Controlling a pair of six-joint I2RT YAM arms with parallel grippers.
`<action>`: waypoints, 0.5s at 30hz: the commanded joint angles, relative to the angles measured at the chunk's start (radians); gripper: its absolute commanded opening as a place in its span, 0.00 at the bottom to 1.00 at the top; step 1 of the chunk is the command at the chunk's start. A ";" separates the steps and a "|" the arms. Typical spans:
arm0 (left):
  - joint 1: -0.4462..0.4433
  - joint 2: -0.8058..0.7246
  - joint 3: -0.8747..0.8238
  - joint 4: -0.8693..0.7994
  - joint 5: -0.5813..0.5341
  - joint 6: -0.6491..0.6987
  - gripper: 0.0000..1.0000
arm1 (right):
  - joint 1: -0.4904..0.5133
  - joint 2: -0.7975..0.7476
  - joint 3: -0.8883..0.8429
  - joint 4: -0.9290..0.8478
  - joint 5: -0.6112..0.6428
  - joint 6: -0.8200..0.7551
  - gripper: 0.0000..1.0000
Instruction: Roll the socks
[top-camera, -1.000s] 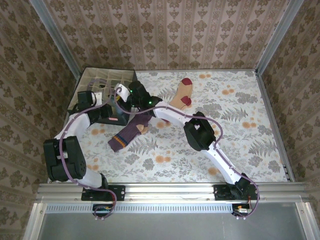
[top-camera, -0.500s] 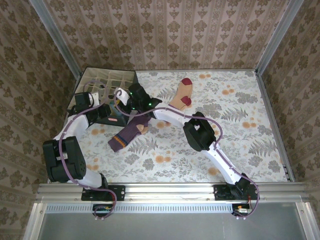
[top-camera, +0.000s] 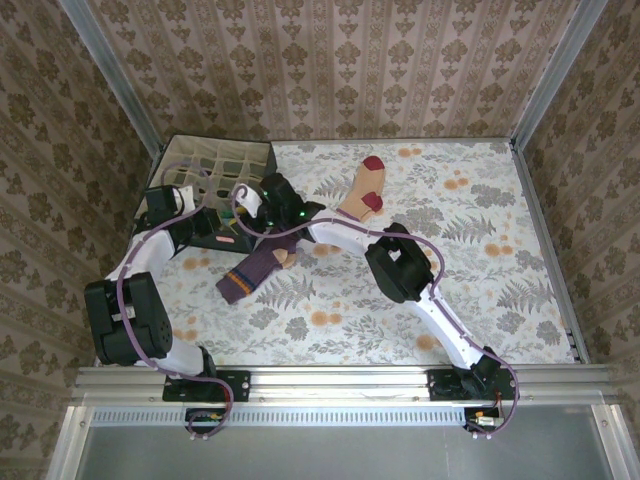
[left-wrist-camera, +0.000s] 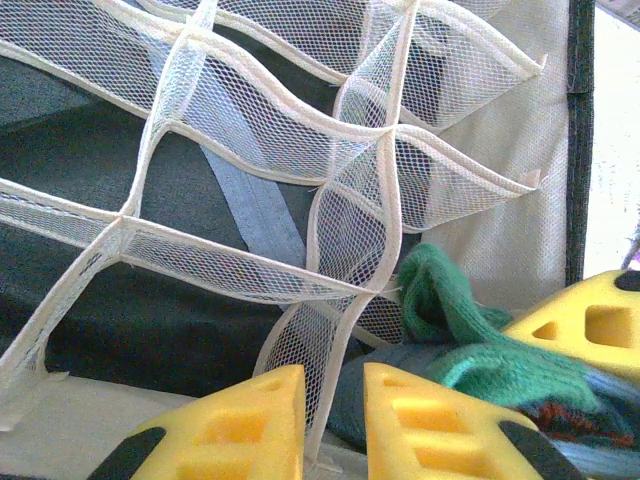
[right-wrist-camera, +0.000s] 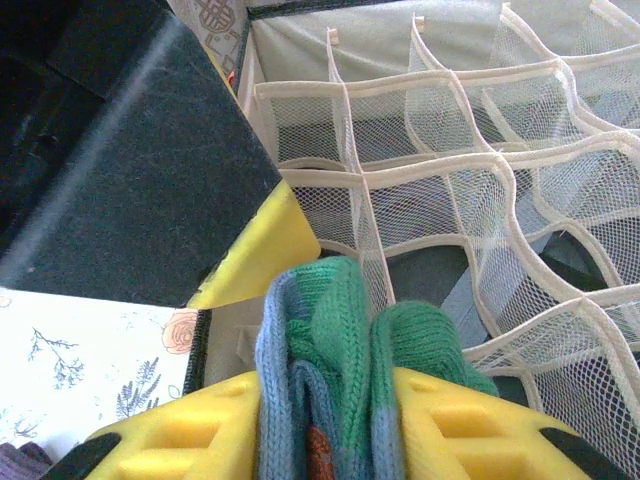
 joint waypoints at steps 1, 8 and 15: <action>0.023 0.007 -0.027 -0.050 -0.039 -0.022 0.21 | -0.006 -0.016 -0.039 -0.032 -0.017 0.048 0.34; 0.024 -0.020 -0.009 -0.062 -0.021 -0.014 0.22 | -0.028 -0.044 0.030 -0.049 0.011 0.172 0.61; 0.024 -0.041 0.027 -0.087 0.001 0.000 0.23 | -0.063 -0.036 0.209 -0.146 -0.004 0.316 0.68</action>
